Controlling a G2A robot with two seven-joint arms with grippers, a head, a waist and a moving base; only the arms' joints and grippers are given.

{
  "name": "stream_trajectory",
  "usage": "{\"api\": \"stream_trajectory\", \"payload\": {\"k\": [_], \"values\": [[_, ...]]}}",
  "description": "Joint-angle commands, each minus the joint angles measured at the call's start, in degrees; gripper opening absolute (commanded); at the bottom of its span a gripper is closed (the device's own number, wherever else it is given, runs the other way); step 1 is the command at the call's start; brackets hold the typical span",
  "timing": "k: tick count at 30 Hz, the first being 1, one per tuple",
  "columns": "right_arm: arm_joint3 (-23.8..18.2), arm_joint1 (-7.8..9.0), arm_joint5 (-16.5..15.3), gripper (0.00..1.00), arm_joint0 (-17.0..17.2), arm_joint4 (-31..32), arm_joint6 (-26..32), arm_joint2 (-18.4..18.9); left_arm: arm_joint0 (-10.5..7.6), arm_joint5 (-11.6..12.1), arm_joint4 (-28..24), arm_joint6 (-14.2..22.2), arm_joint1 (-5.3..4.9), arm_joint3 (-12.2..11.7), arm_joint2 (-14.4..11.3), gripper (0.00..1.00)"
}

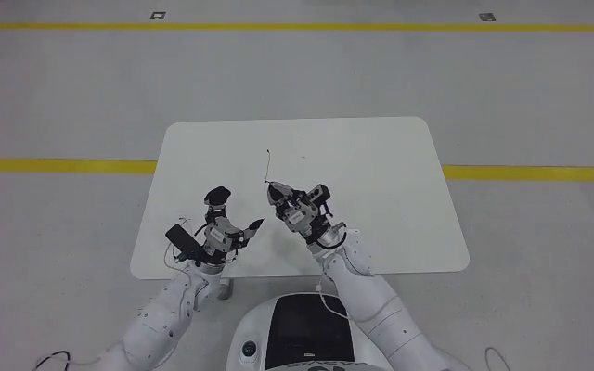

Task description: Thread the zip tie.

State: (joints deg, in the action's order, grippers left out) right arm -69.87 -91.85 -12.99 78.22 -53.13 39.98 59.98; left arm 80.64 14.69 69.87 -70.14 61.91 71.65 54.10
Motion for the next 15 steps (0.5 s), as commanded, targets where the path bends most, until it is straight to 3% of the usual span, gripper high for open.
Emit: {"api": "stream_trajectory", "payload": {"k": [1, 4, 11, 15], "values": [[-0.01, 0.00, 0.07, 0.00, -0.01, 0.02, -0.01, 0.00, 0.00, -0.01, 0.00, 0.00, 0.00, 0.00, 0.00, 1.00], [-0.24, 0.02, 0.07, 0.00, 0.08, 0.27, -0.46, 0.01, -0.06, -2.47, 1.29, 0.98, 0.02, 0.67, 0.46, 1.00], [-2.88, 0.29, 0.07, 0.00, 1.53, 1.34, -2.93, -0.04, -0.55, -10.47, 6.60, -2.74, 0.28, -0.36, 1.34, 1.00], [-3.15, 0.28, -1.61, 0.00, 1.77, 1.90, -4.19, 0.15, -0.54, -10.76, 6.46, -2.96, 0.32, -0.40, 1.38, 1.00]]}}
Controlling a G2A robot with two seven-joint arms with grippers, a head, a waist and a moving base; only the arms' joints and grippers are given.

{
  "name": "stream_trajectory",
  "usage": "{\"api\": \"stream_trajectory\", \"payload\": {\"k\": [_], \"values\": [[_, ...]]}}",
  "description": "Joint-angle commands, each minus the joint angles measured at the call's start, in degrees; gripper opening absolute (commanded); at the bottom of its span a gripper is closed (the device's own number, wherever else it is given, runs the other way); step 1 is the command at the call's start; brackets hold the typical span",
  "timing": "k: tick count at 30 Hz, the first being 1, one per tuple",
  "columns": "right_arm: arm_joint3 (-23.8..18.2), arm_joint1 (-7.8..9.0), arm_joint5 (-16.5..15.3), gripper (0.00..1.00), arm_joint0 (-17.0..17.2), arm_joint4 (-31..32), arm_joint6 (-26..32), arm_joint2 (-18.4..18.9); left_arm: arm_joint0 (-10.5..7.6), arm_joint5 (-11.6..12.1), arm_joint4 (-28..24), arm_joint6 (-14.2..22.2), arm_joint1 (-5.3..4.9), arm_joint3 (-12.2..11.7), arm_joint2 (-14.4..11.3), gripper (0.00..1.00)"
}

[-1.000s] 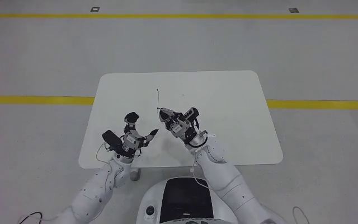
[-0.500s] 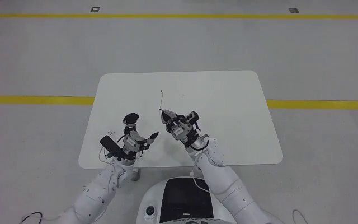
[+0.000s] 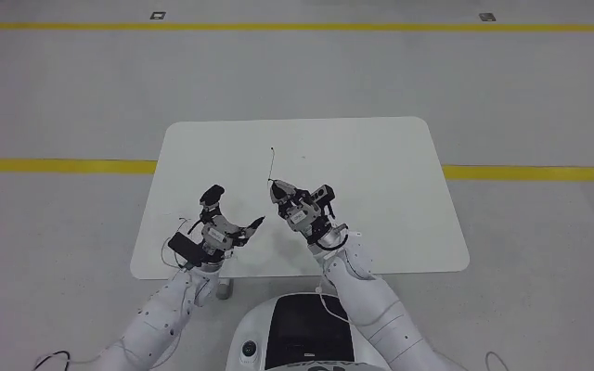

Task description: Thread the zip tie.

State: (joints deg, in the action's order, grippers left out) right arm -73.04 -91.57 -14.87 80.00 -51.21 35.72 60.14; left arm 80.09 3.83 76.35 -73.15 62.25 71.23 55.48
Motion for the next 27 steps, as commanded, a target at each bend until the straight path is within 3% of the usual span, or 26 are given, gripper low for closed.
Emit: {"api": "stream_trajectory", "payload": {"k": [1, 4, 9, 15, 23, 27], "values": [[0.02, 0.00, 0.27, 0.00, -0.02, -0.02, 0.08, -0.01, 0.01, 0.10, -0.02, 0.05, -0.01, 0.01, 0.00, 1.00], [-0.04, 0.01, 0.30, 0.00, 0.01, 0.12, -0.11, -0.01, -0.07, -0.33, 0.49, 0.93, -0.01, 0.12, -0.03, 1.00], [-1.95, 0.13, 0.89, 0.00, 0.86, 1.27, -1.41, -0.63, -0.04, -5.17, 4.33, 2.56, 0.08, 0.93, 0.26, 1.00], [-2.87, 0.23, 0.68, 0.00, 1.28, 1.96, -2.17, -1.14, -0.48, -9.72, 4.17, 2.05, 0.67, 0.88, 0.76, 1.00], [-2.78, 0.26, 0.38, 0.00, 1.24, 2.13, -2.30, -1.12, -0.58, -10.19, 3.59, 0.87, 0.89, 0.98, 0.73, 1.00], [-4.49, 0.44, 0.78, 0.00, 2.03, 2.13, -2.23, -1.14, -0.24, -11.52, 3.77, 2.98, 0.99, 1.76, 1.34, 1.00]]}}
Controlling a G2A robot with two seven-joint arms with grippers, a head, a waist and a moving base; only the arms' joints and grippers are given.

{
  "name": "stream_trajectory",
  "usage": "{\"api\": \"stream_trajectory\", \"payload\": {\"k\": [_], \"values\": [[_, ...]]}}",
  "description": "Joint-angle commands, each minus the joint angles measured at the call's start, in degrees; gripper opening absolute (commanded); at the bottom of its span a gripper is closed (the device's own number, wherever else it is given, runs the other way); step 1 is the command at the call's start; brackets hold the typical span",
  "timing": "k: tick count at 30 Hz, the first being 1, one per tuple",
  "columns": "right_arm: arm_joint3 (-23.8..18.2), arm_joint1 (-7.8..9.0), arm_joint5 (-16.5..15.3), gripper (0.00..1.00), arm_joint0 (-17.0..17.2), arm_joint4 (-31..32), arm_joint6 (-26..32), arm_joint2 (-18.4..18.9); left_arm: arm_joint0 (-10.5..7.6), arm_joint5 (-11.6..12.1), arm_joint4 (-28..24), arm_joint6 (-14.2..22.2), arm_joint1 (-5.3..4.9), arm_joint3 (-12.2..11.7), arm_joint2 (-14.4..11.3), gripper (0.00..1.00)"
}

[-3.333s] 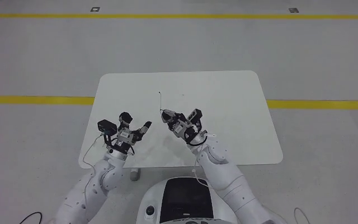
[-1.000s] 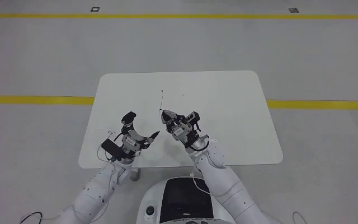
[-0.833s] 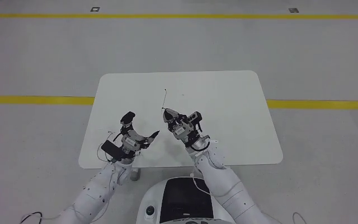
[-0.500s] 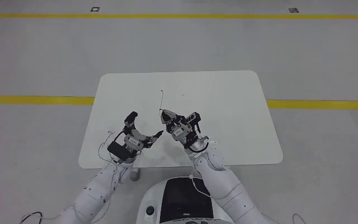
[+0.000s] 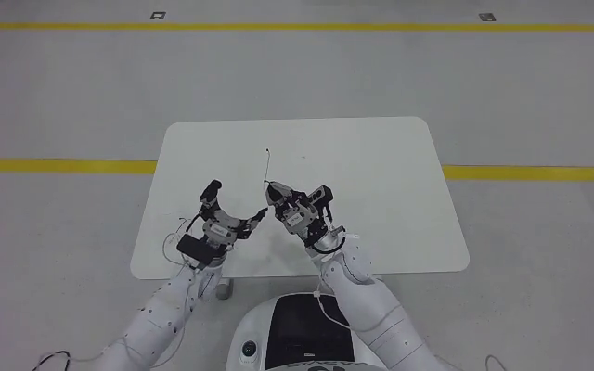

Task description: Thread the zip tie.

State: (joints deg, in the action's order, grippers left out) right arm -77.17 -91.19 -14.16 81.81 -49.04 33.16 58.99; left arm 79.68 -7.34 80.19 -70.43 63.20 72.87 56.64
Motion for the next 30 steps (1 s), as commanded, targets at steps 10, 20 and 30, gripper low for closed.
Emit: {"api": "stream_trajectory", "payload": {"k": [10, 20, 30], "values": [[-1.96, 0.59, 0.79, 0.00, 1.37, 0.27, 1.91, -0.02, 0.31, -1.02, -0.13, 1.40, 0.58, -0.23, 0.75, 0.45], [-1.49, 0.70, 0.54, 0.00, 0.62, 0.30, 1.50, -0.52, 0.43, 0.14, 0.84, 1.76, 0.92, -0.54, 1.09, 0.44], [-1.68, 0.80, 0.21, 0.00, 0.41, 0.13, 1.42, -1.16, 0.48, 1.20, 1.93, 2.43, 1.23, -0.73, 1.14, 0.42]]}}
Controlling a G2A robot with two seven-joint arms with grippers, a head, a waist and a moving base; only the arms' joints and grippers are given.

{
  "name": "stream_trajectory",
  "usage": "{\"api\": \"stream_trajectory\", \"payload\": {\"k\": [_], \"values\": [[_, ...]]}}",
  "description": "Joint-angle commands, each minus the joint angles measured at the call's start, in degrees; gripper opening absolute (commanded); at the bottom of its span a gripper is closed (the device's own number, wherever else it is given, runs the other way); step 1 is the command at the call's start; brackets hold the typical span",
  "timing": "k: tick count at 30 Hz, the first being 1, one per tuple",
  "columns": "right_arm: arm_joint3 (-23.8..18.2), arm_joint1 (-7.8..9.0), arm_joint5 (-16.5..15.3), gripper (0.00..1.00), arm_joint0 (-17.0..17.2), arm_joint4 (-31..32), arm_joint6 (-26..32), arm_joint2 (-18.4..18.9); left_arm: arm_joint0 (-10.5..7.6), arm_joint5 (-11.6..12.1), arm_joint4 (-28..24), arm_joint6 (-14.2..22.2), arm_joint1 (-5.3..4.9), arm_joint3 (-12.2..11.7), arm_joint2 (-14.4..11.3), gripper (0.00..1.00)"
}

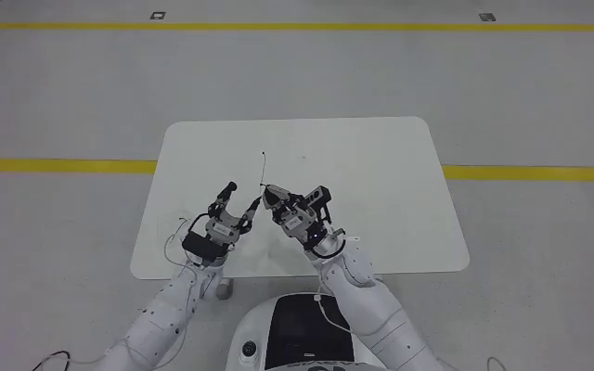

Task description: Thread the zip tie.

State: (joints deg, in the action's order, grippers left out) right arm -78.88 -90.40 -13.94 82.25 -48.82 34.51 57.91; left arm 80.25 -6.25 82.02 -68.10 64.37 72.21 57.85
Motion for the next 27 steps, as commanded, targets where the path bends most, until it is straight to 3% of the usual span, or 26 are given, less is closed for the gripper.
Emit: {"api": "stream_trajectory", "payload": {"k": [1, 13, 27], "values": [[0.08, 0.00, 0.00, 0.00, -0.07, -0.15, 0.07, -0.16, -0.13, 0.17, 0.16, 0.13, 0.11, -0.13, -0.11, 0.42], [0.87, 0.07, 0.74, 0.00, -0.56, -0.42, 0.16, -1.17, -0.61, 0.43, 0.20, 0.02, 0.74, -0.89, -0.34, 0.35], [1.24, 0.30, 0.51, 0.00, -0.45, -0.78, 0.37, -1.43, -0.69, 0.69, 0.78, -0.06, 1.28, -1.61, -0.27, 0.18]]}}
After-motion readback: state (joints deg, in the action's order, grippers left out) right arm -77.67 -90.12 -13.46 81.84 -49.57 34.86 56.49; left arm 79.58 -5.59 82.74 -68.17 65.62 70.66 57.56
